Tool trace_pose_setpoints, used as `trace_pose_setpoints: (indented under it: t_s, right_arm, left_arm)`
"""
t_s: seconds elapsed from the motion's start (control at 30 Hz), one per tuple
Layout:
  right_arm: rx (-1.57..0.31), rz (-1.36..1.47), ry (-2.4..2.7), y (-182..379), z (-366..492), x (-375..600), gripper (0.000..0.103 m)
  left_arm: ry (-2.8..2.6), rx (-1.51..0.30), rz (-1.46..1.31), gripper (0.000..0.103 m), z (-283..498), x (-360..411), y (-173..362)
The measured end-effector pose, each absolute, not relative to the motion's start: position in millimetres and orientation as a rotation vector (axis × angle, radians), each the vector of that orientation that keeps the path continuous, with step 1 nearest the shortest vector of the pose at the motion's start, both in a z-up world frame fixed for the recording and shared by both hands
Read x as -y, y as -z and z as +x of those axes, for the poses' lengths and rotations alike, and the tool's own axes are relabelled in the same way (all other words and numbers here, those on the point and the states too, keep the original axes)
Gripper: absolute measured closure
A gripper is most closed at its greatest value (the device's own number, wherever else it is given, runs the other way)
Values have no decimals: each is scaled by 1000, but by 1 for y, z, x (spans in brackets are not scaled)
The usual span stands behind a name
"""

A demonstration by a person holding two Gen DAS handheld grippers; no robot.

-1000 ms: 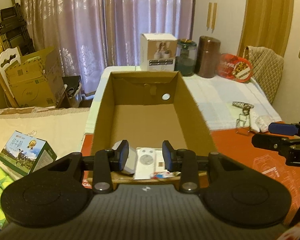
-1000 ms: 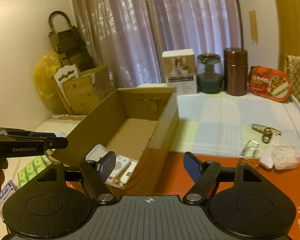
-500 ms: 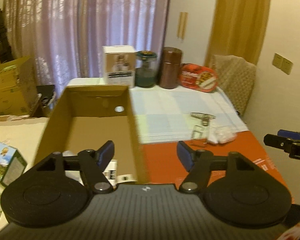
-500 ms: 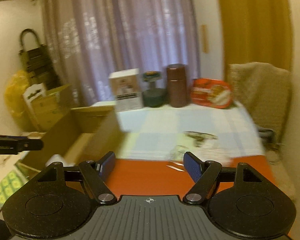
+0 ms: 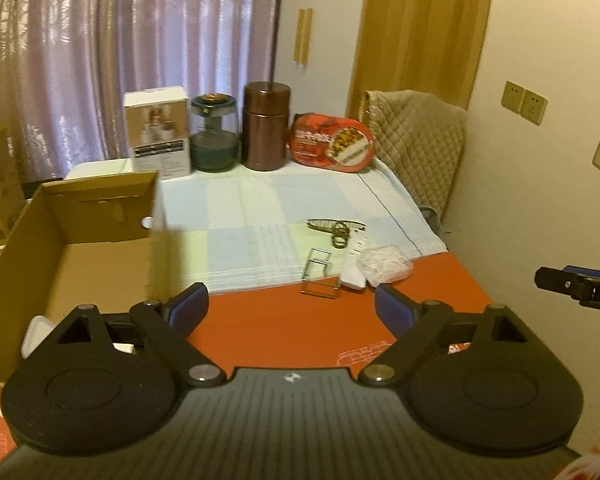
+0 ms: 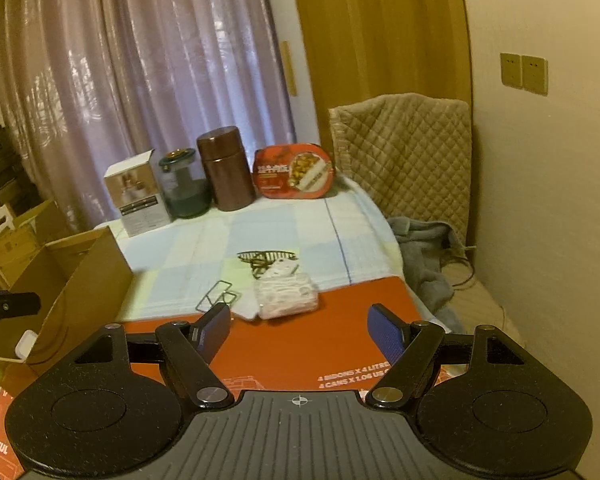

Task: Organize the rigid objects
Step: 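Withdraw both open tools from the box back over the mat, then grasp the clear floss pick box with the right tool while the left tool grasps the wire stand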

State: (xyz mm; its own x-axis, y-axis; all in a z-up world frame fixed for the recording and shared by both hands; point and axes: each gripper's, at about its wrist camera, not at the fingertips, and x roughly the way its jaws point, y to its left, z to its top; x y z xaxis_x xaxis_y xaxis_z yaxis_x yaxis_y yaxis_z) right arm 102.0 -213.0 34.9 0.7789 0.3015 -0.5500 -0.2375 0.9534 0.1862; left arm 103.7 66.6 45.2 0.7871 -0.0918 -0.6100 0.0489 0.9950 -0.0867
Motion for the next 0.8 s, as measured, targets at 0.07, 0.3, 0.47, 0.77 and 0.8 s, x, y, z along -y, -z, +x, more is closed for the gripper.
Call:
trace_pose_setpoints:
  t_s: [0.07,0.3,0.47,0.77,0.8]
  right_arm:
    - [-615,107,-300,-33,105,213,30]
    - [-645,81,-336,-17,123,207,18]
    - [-667,54,-359,-4,140,203,16]
    - [-705,5,-389,25,185,193,15]
    - [-707,0,-396,28,191,190,15]
  left_arm:
    - [86,-659,-50,15,108,-60,-42]
    - [92,-676,-13,13,131,-45,-21]
    - [97,-702,-10,13,151,-36,0]
    - [115,-740,-3,13,197,-22,40]
    - [116,-743,-1,13,201,-22,44]
